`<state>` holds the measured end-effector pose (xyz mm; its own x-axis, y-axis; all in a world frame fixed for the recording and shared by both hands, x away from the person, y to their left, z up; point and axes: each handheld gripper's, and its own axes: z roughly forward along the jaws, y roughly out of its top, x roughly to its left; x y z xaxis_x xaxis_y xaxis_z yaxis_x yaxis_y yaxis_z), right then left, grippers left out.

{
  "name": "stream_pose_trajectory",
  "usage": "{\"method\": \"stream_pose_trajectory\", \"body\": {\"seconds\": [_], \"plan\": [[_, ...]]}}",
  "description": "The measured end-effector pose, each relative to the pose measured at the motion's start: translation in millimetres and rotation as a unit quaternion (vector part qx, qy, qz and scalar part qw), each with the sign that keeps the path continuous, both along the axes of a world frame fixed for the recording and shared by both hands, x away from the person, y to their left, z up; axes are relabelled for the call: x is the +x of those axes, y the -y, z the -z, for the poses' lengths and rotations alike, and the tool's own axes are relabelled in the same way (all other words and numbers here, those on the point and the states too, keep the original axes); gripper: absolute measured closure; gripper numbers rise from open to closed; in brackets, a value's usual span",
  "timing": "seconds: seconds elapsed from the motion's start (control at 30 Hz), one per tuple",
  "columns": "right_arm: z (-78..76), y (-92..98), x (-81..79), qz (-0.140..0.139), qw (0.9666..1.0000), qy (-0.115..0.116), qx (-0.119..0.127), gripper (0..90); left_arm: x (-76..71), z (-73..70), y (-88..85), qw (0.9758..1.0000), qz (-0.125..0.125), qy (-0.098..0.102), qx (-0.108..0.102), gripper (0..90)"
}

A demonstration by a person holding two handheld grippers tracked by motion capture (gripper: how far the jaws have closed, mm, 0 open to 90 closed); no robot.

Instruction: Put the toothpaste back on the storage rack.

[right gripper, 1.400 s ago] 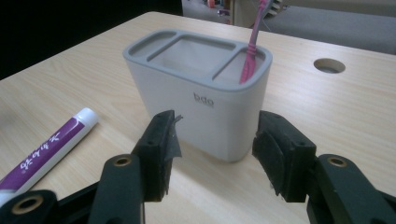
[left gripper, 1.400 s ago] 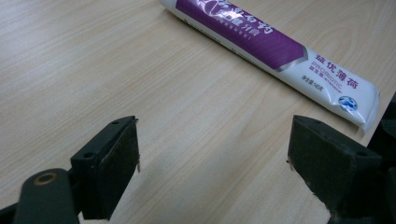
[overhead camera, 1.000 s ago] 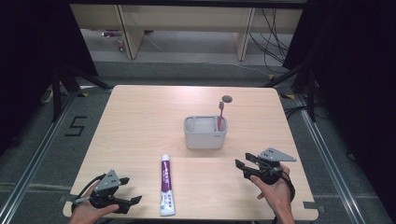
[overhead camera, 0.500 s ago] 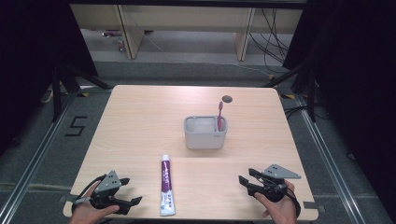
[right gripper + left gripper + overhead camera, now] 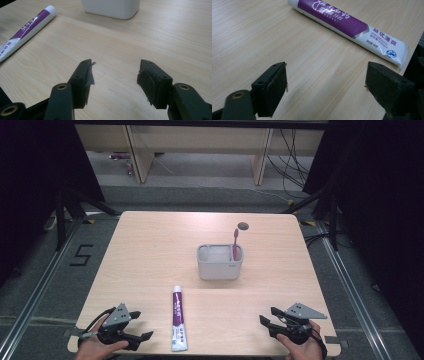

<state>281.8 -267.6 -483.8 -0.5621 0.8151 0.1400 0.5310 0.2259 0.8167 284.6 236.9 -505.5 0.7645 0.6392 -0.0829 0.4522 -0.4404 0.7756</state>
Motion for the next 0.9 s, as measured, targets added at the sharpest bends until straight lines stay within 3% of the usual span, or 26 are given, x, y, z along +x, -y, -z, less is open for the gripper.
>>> {"method": "stream_pose_trajectory", "body": {"seconds": [0.03,0.1,0.17,0.2,0.23,0.27,0.3,0.4,0.5,0.57,0.6,0.63,0.7,0.77,0.87,0.9], "plan": [[-0.9,-1.1,-2.9,0.005,0.9998,-0.018,0.009,45.3,0.1,-1.3,-0.6,0.9999,0.009,0.003,0.011,19.8],[1.3,2.4,-2.4,-0.003,1.0,0.003,-0.004,45.1,0.0,-1.9,2.2,0.9999,0.011,0.008,0.003,23.5],[2.3,2.4,-5.6,0.004,0.9999,-0.017,0.002,44.5,0.4,-2.8,3.8,0.9997,0.022,0.01,0.009,26.2],[4.3,3.7,-4.7,0.001,1.0,-0.003,-0.003,44.3,-0.8,-2.5,6.5,0.9996,0.023,0.013,0.004,26.6],[5.5,3.3,-6.0,0.004,0.9999,-0.012,0.003,43.6,-1.0,-2.5,7.5,0.9995,0.028,0.013,0.008,27.4],[5.7,3.4,-6.5,0.005,0.9999,-0.012,0.003,43.2,-0.2,-2.7,8.1,0.9984,0.043,0.02,0.03,27.5],[6.3,4.6,-6.0,0.001,1.0,-0.003,-0.009,42.9,-1.5,-2.7,10.0,0.9982,0.046,0.021,0.03,30.8],[4.8,2.9,-8.8,-0.003,1.0,-0.009,0.001,42.9,-3.7,-2.9,17.3,0.9963,0.068,0.028,0.043,37.3],[4.6,2.9,-9.8,-0.003,1.0,-0.004,-0.005,42.9,-5.1,-4.4,23.9,0.9937,0.091,0.038,0.054,50.0],[3.7,2.0,-11.6,-0.001,0.9999,-0.012,0.0,42.9,-6.2,-5.0,26.6,0.9924,0.102,0.037,0.058,58.9],[3.8,3.1,-10.2,-0.007,0.9999,0.0,-0.008,42.9,-7.4,-4.5,29.1,0.9923,0.103,0.039,0.057,63.8],[3.4,2.9,-10.3,-0.007,0.9999,0.001,-0.008,43.0,-7.0,-5.3,29.3,0.9905,0.109,0.044,0.07,68.6],[3.5,1.9,-10.1,-0.007,1.0,0.001,-0.006,43.0,-7.6,-5.1,31.8,0.99,0.116,0.043,0.068,76.1],[3.6,1.7,-10.1,-0.007,1.0,0.001,-0.006,43.0,-7.4,-3.8,35.7,0.99,0.118,0.043,0.064,80.9],[4.6,1.3,-9.7,-0.007,0.9999,0.004,-0.006,43.0,-5.8,-2.6,41.5,0.9868,0.136,0.045,0.075,86.5],[4.1,1.6,-10.2,-0.008,1.0,0.002,-0.005,43.0,-6.2,-1.5,44.5,0.9868,0.139,0.045,0.07,87.6]]}}
